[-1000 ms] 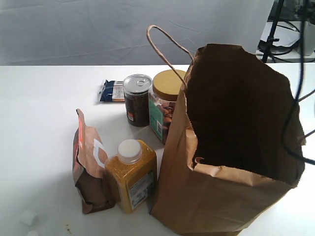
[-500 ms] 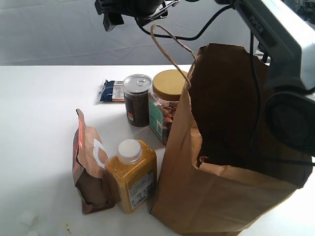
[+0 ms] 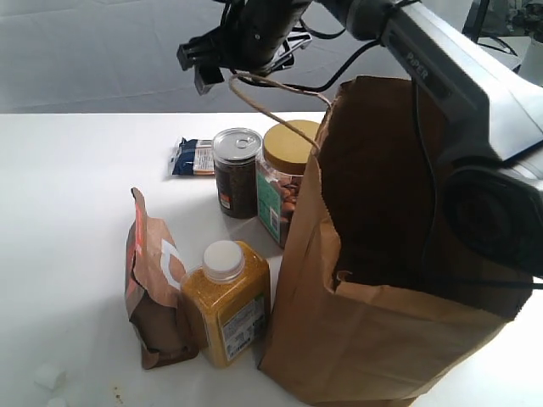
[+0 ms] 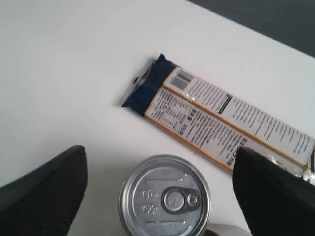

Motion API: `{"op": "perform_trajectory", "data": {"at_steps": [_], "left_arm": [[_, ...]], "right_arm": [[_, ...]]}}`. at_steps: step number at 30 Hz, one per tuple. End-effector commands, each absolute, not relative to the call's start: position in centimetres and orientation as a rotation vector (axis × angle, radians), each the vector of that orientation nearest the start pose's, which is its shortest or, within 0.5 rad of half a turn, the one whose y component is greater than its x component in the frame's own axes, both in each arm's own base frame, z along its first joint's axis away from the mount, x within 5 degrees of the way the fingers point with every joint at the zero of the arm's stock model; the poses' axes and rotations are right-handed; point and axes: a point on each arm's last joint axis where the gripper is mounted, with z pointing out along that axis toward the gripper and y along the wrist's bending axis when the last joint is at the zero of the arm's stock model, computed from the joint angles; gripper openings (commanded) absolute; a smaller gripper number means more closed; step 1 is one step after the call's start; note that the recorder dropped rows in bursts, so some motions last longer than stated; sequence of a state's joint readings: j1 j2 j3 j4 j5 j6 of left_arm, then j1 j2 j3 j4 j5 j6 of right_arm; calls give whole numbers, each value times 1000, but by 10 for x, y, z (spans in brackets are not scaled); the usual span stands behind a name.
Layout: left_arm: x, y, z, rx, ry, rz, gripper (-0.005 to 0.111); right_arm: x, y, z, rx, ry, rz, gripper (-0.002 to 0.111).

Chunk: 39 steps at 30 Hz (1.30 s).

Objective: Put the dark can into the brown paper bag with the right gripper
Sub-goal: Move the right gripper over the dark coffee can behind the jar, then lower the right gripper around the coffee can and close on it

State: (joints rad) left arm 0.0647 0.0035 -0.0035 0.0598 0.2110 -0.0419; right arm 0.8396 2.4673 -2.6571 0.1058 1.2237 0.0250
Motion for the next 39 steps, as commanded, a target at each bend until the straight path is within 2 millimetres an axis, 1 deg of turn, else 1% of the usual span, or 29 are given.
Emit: {"op": "perform_trajectory", "data": {"at_steps": [1,5,9,12,15,18,23,28,34,39], "left_arm": [[56,4,195,-46,1689,67,0],[56,4,195,-46,1689,67,0],[56,4,195,-46,1689,67,0],[56,4,195,-46,1689,67,0],[56,4,195,-46,1689,67,0],[56,4,195,-46,1689,67,0],[56,4,195,-46,1689,67,0],[56,4,195,-46,1689,67,0],[56,4,195,-46,1689,67,0],[56,4,195,-46,1689,67,0]], "right_arm": [[352,401,259,-1036,2450,414,74],[354,399,247,-1055,2476,351,74],[354,398,240,-1067,2493,327,74],[354,400,231,-1105,2497,314,74],[352,404,220,-1113,2526,346,74],[352,408,204,-1133,2546,320,74],[352,411,186,-1147,2580,320,74],[347,416,183,-1181,2586,403,75],[346,416,184,-1208,2567,398,82],[350,413,188,-1176,2562,341,83]]}}
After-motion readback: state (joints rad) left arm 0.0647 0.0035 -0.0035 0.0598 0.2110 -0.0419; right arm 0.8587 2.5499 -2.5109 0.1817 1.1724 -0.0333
